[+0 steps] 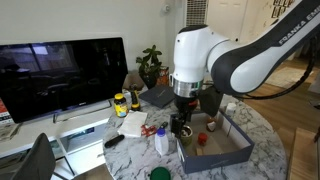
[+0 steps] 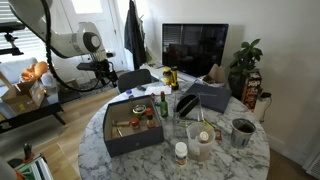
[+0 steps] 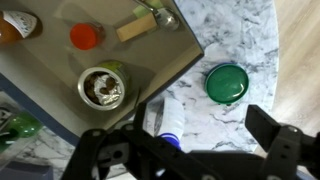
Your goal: Pick up the white bottle on the left and put it inside the clear container
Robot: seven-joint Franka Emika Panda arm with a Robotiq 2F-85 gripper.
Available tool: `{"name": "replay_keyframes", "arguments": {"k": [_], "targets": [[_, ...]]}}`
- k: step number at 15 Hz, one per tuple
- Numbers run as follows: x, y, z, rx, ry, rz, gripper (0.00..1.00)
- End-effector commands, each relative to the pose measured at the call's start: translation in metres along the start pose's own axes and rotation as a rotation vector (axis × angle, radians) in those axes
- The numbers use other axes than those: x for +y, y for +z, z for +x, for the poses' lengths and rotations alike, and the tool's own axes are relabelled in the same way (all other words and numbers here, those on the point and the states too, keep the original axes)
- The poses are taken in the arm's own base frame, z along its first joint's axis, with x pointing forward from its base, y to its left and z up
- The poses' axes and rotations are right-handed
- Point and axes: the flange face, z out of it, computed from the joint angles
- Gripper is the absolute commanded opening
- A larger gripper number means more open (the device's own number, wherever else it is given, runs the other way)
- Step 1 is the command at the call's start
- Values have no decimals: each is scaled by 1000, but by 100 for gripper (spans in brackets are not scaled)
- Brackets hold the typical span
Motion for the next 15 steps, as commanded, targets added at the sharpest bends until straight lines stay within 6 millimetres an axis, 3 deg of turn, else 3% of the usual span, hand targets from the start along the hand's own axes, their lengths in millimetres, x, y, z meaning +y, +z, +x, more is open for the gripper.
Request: {"name": "replay_keyframes", "arguments": {"k": [1, 4, 6, 8, 15], "targets": [[-8, 7, 8, -19, -33, 17, 100], [-18, 20, 23, -44, -81, 41, 100], [-23, 33, 35, -18, 32, 70, 100], [-25, 34, 48, 58, 136, 82, 100], [-1, 56, 77, 237, 476, 18, 100]]}}
